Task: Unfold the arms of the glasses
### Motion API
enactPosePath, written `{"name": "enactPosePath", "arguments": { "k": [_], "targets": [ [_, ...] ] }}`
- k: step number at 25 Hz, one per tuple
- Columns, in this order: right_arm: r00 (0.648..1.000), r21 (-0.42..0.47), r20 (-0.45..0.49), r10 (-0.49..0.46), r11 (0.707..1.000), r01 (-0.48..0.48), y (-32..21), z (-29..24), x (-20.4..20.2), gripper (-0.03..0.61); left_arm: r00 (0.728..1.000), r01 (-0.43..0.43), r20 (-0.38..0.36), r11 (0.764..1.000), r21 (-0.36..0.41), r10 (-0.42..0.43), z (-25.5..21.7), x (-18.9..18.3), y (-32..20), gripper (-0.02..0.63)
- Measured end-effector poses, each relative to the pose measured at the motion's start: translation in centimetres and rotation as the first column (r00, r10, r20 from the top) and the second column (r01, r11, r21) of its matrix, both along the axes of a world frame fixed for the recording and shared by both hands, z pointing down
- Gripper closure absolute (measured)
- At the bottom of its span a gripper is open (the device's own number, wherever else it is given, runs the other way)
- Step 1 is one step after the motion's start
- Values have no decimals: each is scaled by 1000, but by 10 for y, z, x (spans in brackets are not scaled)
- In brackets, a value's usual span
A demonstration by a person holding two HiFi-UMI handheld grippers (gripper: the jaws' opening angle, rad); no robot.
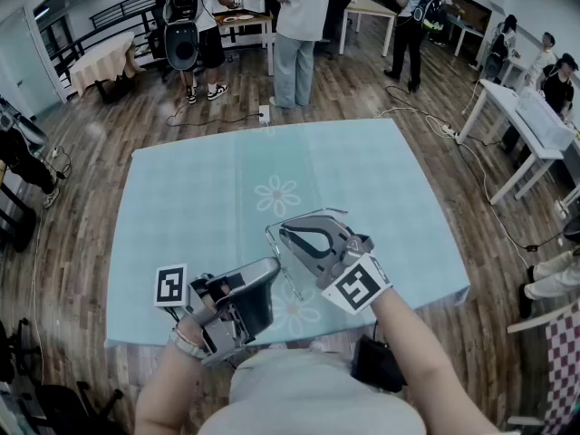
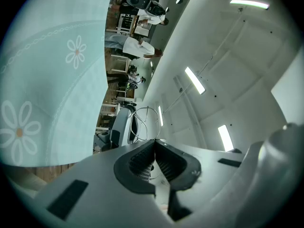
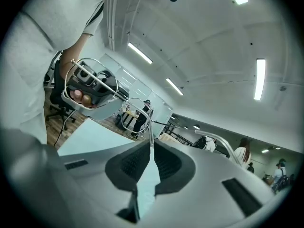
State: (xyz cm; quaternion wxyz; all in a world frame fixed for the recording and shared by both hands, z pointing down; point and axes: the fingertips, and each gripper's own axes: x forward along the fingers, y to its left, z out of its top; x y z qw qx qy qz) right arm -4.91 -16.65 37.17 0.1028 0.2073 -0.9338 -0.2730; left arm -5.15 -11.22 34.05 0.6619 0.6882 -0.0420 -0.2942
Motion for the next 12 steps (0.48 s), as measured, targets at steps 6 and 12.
{"name": "enactPosePath", "arguments": {
  "k": [6,12],
  "targets": [
    [996,-49,70,52,998,-49,-8,-3,22,552,1000,13,11,1000,3,-14,-1,2,-4,604],
    [990,-78,107,94,993,-86,-9,-2,34,552,998,44,40,999,8,-44,3,-4,-4,604]
  ]
}}
